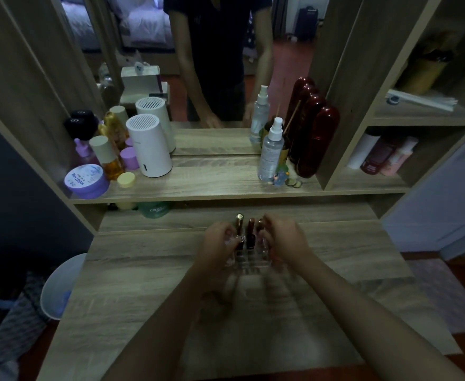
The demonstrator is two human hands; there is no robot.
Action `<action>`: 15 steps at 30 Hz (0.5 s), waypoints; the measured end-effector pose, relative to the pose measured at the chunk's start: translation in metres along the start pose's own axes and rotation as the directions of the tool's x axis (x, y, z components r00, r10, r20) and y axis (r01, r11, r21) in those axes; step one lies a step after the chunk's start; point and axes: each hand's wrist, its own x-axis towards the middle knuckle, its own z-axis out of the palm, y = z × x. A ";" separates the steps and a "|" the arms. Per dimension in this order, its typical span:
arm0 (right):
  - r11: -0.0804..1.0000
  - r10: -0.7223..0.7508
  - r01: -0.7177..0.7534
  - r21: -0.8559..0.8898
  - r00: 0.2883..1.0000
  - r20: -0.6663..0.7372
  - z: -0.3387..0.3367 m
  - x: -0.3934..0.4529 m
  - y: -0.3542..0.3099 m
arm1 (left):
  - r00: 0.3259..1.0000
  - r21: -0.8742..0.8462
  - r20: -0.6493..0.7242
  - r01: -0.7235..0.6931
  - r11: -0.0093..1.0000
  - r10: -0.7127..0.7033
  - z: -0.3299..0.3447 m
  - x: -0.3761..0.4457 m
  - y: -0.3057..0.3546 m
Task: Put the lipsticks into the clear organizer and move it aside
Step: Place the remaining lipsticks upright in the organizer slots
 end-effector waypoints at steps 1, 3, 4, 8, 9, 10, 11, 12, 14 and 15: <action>1.000 0.007 -0.007 -0.011 1.000 -0.028 -0.005 0.004 0.003 | 1.000 -0.017 -0.016 0.014 1.000 -0.014 -0.001 0.001 0.000; 0.999 0.002 -0.003 -0.035 0.999 -0.036 -0.012 0.012 0.006 | 0.998 -0.056 -0.055 0.016 0.998 -0.019 -0.004 0.005 0.000; 0.999 -0.006 0.006 -0.047 1.000 -0.010 -0.015 0.015 0.005 | 0.997 -0.076 -0.073 0.010 0.997 -0.015 -0.005 0.007 0.001; 0.996 -0.014 0.026 -0.091 0.991 0.133 -0.014 0.025 -0.002 | 0.996 -0.116 -0.088 -0.026 0.993 0.016 -0.007 0.015 0.009; 0.994 -0.007 0.024 -0.103 0.987 0.161 -0.012 0.026 -0.003 | 0.997 -0.118 -0.078 -0.031 0.993 0.022 -0.007 0.016 0.010; 0.993 0.003 0.019 -0.115 0.983 0.183 -0.010 0.027 -0.004 | 0.998 -0.113 -0.063 -0.034 0.993 0.027 -0.006 0.017 0.011; 0.992 0.013 0.011 -0.122 0.981 0.192 -0.009 0.027 -0.004 | 0.998 -0.101 -0.051 -0.038 0.994 0.033 -0.005 0.018 0.011; 0.993 0.024 -0.001 -0.121 0.982 0.189 -0.008 0.027 -0.004 | 0.998 -0.088 -0.043 -0.040 0.995 0.037 -0.004 0.019 0.011; 0.994 0.048 -0.030 -0.104 0.984 0.172 -0.007 0.026 -0.002 | 0.998 -0.080 -0.042 -0.040 0.996 0.036 -0.003 0.020 0.012; 0.994 0.060 -0.045 -0.098 0.985 0.161 -0.007 0.027 -0.001 | 0.998 -0.078 -0.046 -0.044 0.996 0.041 -0.003 0.020 0.013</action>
